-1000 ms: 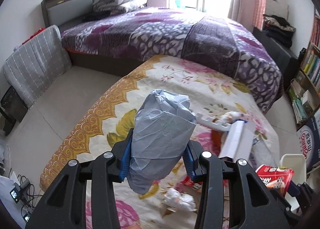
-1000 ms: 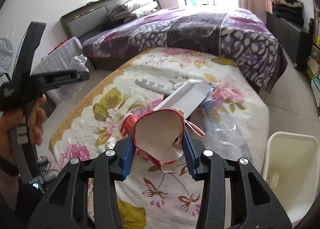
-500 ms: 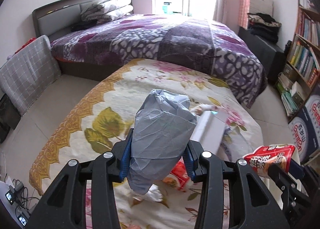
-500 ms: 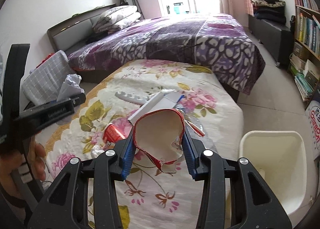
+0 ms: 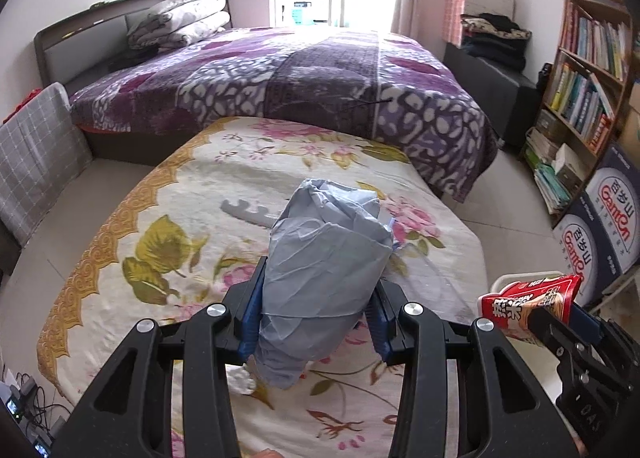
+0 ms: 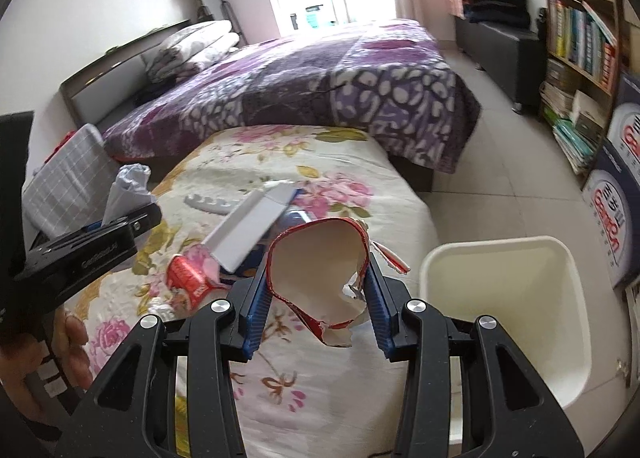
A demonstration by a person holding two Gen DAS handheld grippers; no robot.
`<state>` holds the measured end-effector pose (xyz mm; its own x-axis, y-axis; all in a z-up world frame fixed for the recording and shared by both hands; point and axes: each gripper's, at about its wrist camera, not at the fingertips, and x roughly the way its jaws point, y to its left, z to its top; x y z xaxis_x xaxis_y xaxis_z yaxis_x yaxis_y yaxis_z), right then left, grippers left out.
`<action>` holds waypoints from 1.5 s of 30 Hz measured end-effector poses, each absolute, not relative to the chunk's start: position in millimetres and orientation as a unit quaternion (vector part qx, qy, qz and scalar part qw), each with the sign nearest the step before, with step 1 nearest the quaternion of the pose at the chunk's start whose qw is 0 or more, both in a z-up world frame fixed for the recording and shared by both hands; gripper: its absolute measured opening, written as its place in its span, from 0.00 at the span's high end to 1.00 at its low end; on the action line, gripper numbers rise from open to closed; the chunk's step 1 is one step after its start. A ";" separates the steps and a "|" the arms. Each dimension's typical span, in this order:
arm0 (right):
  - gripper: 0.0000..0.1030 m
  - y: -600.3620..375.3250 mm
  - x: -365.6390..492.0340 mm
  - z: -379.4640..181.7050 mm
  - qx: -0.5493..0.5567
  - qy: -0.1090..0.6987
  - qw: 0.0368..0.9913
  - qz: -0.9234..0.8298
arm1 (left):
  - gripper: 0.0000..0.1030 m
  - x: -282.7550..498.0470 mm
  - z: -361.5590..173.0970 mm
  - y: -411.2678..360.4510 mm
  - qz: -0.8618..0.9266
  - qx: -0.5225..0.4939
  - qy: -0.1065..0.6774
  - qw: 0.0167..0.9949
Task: Collect trash
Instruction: 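Carry the wrapper into the basket and open right tool while left carries the bag, then lower the blue-grey bag into the basket and open the left tool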
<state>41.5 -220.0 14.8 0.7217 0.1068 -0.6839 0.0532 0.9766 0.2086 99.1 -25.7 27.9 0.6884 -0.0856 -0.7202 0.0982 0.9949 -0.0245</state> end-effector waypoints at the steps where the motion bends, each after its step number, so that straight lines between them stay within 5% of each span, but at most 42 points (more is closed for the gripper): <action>1: 0.60 -224.7 40.9 14.5 0.111 0.374 0.921 0.008 | 0.58 98.6 27.5 -29.1 -0.053 0.009 0.392 0.919; 19: 0.59 -330.4 16.9 5.0 0.194 0.381 0.893 -0.143 | 0.58 85.3 18.0 -104.6 -0.125 0.034 0.403 0.906; 23: 0.51 -354.9 7.1 -2.0 0.214 0.390 0.878 -0.178 | 0.58 80.4 14.7 -125.6 -0.145 0.040 0.407 0.901; 27: 0.31 -375.1 -7.8 -2.9 0.228 0.379 0.873 -0.205 | 0.58 73.7 9.5 -148.5 -0.166 0.047 0.413 0.894; 45: 0.11 -444.1 -64.0 11.3 0.264 0.332 0.849 -0.316 | 0.57 46.9 -12.4 -238.5 -0.276 0.052 0.452 0.847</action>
<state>-64.0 -444.1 11.3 0.5795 -0.3608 -0.7307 0.7119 0.6606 0.2383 46.9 -238.5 -12.4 0.4400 -0.4199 -0.7937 0.5137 0.8427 -0.1611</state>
